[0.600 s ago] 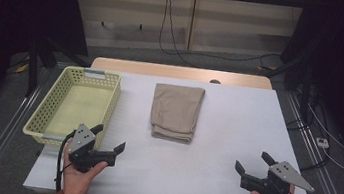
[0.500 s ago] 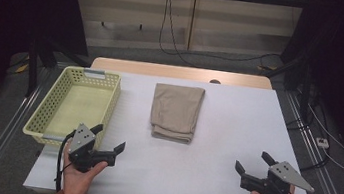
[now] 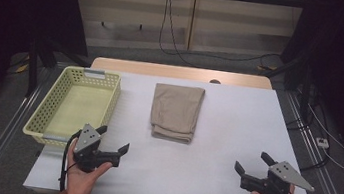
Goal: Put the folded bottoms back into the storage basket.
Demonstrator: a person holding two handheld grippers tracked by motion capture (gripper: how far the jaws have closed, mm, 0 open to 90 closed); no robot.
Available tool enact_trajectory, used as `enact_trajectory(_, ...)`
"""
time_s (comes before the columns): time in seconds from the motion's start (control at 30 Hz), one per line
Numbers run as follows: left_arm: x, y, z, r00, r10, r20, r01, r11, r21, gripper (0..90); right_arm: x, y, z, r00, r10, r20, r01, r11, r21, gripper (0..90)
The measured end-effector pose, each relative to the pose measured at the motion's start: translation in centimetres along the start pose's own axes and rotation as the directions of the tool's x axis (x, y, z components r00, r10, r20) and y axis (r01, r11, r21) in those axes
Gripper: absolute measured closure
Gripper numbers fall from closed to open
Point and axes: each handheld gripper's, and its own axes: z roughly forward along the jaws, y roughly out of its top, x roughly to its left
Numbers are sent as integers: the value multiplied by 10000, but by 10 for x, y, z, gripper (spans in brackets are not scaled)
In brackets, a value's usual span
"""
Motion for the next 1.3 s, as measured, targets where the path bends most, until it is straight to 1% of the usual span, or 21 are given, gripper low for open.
enact_trajectory(0.07, 0, 0, 0, 10000, 67, -12, -67, 10000, 71, 53, 0, 0, 0, 10000, 11, 30, -11, 10000, -5, 40)
enact_trajectory(0.1, -1, 2, 0, 9997, 236, -112, -236, 9997, 19, 53, 0, 0, 0, 10000, 34, 44, -34, 10000, 2, 39)
enact_trajectory(0.17, -2, 2, 0, 9997, 224, -111, -224, 9997, -43, 53, -1, 0, 0, 10000, 66, 49, -66, 10000, 9, 38)
enact_trajectory(0.27, -3, 5, 1, 9988, 382, -301, -385, 9992, -104, 53, 0, 0, 0, 10000, 91, 1, -91, 9999, 83, 40)
enact_trajectory(0.3, -4, 6, 3, 9988, 347, -345, -351, 9993, -118, 53, 0, 0, 0, 10000, 91, 1, -91, 9999, 83, 40)
enact_trajectory(0.37, -6, 9, 5, 9988, 390, -284, -391, 9992, -1, 54, 0, 0, 1, 10000, 57, -68, -57, 9999, 101, 42)
enact_trajectory(0.4, -6, 9, 6, 9983, 507, -273, -507, 9987, 25, 54, 0, 0, 1, 10000, 55, -80, -54, 9999, 93, 41)
enact_trajectory(0.47, -8, 11, 9, 9980, 611, -187, -611, 9981, 20, 53, 0, 0, 0, 9999, 89, -111, -88, 9999, 97, 37)
enact_trajectory(0.57, -11, 15, 13, 9979, 645, -44, -644, 9979, 45, 53, 1, 0, 0, 9998, 54, -165, -53, 10000, 41, 37)
enact_trajectory(0.6, -13, 17, 16, 9969, 781, 44, -782, 9969, 109, 53, 1, 0, 0, 9998, 61, -191, -60, 10000, 44, 36)
enact_trajectory(0.7, -14, 19, 19, 9964, 838, 132, -840, 9964, 151, 51, 0, 0, 0, 9998, 67, -184, -66, 10000, 68, 35)
enact_trajectory(0.73, -16, 22, 22, 9963, 820, 253, -823, 9965, 119, 51, 0, 0, 0, 9998, 110, -188, -108, 9999, 77, 35)
enact_trajectory(0.8, -17, 23, 23, 9965, 786, 284, -789, 9968, 102, 51, 0, 0, 0, 9998, 131, -179, -130, 9999, 71, 35)
enact_trajectory(0.83, -17, 24, 24, 9960, 833, 314, -837, 9964, 130, 51, 0, 0, 0, 9998, 136, -169, -135, 9999, 81, 35)
enact_trajectory(0.93, -19, 28, 29, 9962, 742, 464, -748, 9971, 111, 51, 0, 0, 0, 9998, 130, -172, -128, 9999, 73, 35)
enact_trajectory(1.0, -21, 32, 35, 9950, 823, 569, -831, 9965, 129, 51, 1, 0, 0, 9998, 123, -180, -121, 9999, 96, 35)
enact_trajectory(1.03, -21, 32, 35, 9950, 823, 569, -831, 9965, 129, 51, 1, 0, 0, 9998, 123, -180, -121, 9999, 96, 35)
enact_trajectory(1.23, -22, 38, 47, 9942, 775, 741, -792, 9967, 201, 63, 0, 0, 0, 9997, 132, -203, -131, 9999, 27, 36)
enact_trajectory(1.27, -23, 42, 50, 9938, 782, 790, -806, 9964, 267, 63, 0, 0, 0, 9996, 140, -232, -138, 9999, 54, 35)
enact_trajectory(1.3, -23, 42, 50, 9938, 782, 790, -806, 9964, 267, 62, 0, 0, 0, 9996, 140, -232, -138, 9999, 54, 35)
